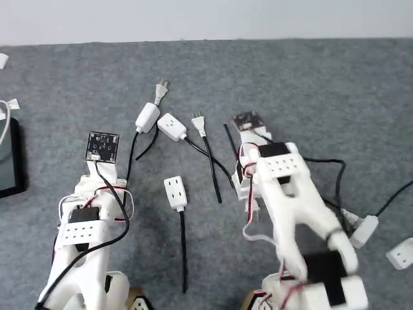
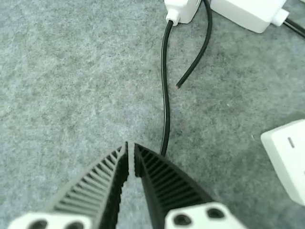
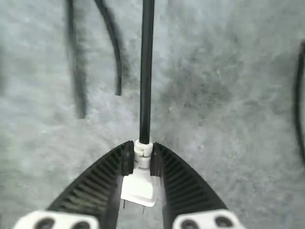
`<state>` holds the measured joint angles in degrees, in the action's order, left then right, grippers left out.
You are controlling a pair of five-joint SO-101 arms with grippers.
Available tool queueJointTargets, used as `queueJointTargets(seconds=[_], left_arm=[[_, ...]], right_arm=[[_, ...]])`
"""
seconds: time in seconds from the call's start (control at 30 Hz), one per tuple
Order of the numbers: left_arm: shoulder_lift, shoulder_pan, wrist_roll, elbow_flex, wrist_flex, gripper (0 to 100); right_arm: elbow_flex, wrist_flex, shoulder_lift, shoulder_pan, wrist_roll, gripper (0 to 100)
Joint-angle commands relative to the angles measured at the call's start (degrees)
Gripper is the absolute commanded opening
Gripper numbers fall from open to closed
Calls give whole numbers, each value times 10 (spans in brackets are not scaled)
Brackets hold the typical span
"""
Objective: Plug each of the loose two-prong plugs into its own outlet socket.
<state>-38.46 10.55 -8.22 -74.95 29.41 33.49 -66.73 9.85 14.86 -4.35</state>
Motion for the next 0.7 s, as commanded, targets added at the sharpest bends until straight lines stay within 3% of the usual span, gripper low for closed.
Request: queueJointTargets(seconds=[0.0, 0.13, 0.3, 0.43, 0.67], left_arm=[[22, 2, 4, 39, 17, 19], [125, 2, 1, 119, 61, 17], [229, 2, -135, 215, 156, 17], [222, -9, -203, 215, 194, 16], [183, -28, -227, 182, 193, 16]], right_arm=[[-18, -29, 139, 51, -10, 8], [-33, -31, 240, 136, -7, 8], [-91, -23, 239, 222, 3, 8], [-105, 14, 184, 265, 38, 8], [-103, 34, 142, 284, 64, 8]])
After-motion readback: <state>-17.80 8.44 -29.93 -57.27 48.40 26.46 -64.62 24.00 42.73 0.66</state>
